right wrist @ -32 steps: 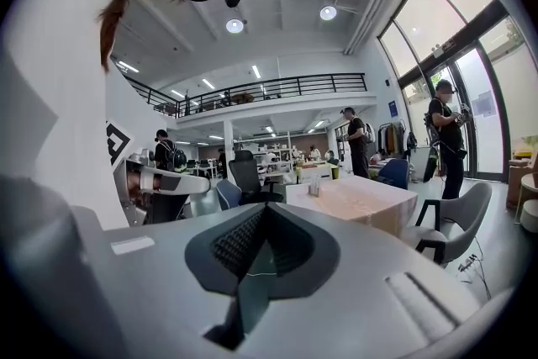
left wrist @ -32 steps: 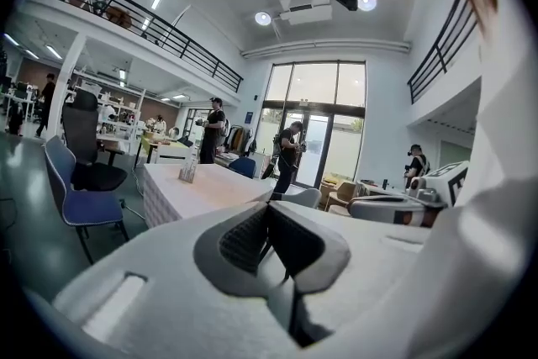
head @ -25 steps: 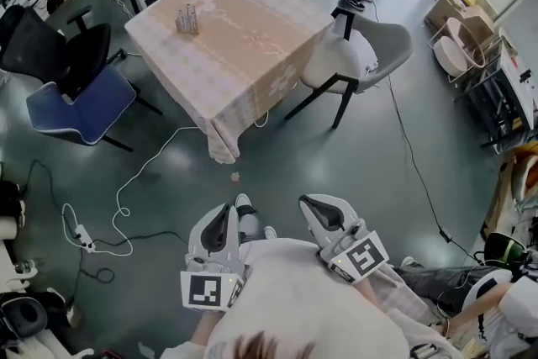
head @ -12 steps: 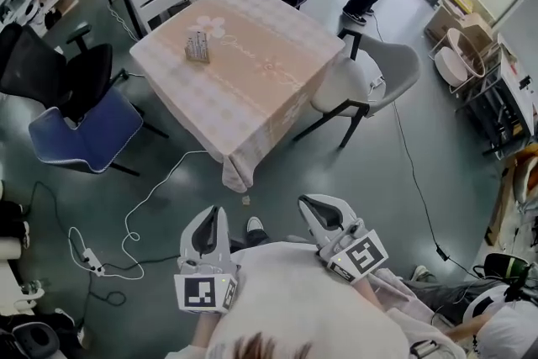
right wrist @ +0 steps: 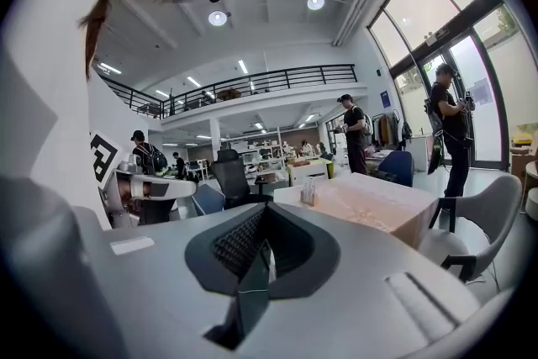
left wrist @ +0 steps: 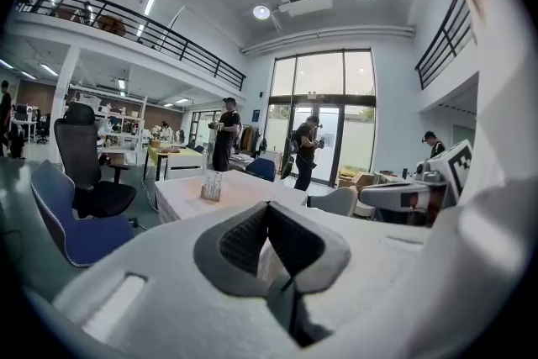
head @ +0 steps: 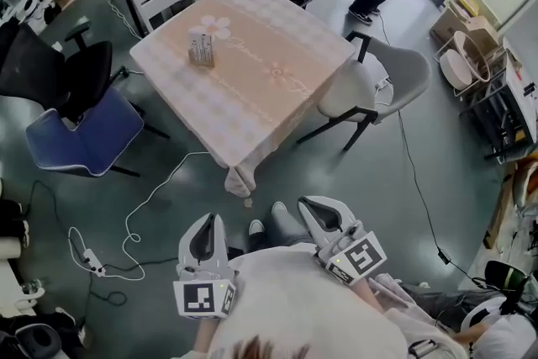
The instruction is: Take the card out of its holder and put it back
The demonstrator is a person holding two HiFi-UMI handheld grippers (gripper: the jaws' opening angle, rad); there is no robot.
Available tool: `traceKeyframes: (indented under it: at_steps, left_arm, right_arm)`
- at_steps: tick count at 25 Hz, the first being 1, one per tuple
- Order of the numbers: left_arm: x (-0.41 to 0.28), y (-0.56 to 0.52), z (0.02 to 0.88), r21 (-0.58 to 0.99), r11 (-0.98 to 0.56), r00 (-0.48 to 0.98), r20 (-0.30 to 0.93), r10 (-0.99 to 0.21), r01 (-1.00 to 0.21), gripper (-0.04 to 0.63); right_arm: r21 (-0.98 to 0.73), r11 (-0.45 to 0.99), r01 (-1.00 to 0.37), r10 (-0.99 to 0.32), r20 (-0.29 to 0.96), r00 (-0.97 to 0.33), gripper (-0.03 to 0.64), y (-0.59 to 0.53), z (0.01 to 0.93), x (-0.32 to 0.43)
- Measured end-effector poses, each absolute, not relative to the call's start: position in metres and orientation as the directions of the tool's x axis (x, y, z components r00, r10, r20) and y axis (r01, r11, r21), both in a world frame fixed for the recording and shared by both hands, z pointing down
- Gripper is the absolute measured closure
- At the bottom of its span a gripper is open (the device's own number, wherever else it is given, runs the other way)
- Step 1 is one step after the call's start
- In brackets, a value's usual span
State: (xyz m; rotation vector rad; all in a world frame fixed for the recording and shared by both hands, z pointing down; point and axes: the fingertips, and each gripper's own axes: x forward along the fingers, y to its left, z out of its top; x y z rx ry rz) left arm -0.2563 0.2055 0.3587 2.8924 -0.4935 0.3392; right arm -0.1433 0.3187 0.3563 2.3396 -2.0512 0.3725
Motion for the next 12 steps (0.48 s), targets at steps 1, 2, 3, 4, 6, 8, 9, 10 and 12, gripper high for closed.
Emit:
traceKeyframes:
  at_steps: [1,2,3,4,6,8,9,10,12]
  left_arm:
    - [-0.253,0.204,0.36,0.147,-0.926,0.917,0.257,-0.305,-0.349,0.595]
    - [-0.249,0.201,0.36,0.148,-0.925,0.916,0.259,-0.306,-0.35,0.595]
    - [-0.244,0.199,0.36,0.148,-0.925,0.916,0.259,-0.306,-0.351,0.595]
    - [-0.238,0.196,0.359,0.148,-0.925,0.916,0.258,-0.306,-0.351,0.595]
    - [-0.226,0.189,0.357,0.149,-0.923,0.915,0.256,-0.312,-0.356,0.595]
    - [-0.212,0.183,0.353,0.151,-0.918,0.913,0.248,-0.324,-0.367,0.595]
    - [-0.204,0.18,0.35,0.151,-0.916,0.913,0.241,-0.329,-0.37,0.595]
    - [-0.197,0.179,0.347,0.15,-0.916,0.914,0.233,-0.333,-0.372,0.595]
    - [-0.183,0.174,0.343,0.143,-0.916,0.915,0.22,-0.339,-0.374,0.595]
  right_arm:
    - [-0.151,-0.143,-0.978,-0.976,0.184,0.115,0.618,0.316,0.357,-0.139]
    - [-0.153,-0.143,-0.978,-0.976,0.186,0.114,0.618,0.314,0.357,-0.135]
    - [-0.155,-0.141,-0.978,-0.976,0.187,0.111,0.618,0.311,0.358,-0.129]
    - [-0.158,-0.139,-0.978,-0.976,0.188,0.108,0.618,0.307,0.358,-0.124]
    - [-0.161,-0.131,-0.978,-0.977,0.188,0.1,0.618,0.299,0.356,-0.111]
    - [-0.157,-0.116,-0.981,-0.979,0.185,0.086,0.618,0.291,0.352,-0.097]
    - [-0.152,-0.107,-0.983,-0.98,0.182,0.079,0.618,0.287,0.349,-0.089]
    - [-0.148,-0.098,-0.984,-0.981,0.18,0.071,0.62,0.284,0.347,-0.081]
    - [-0.142,-0.082,-0.987,-0.983,0.175,0.056,0.619,0.276,0.345,-0.067]
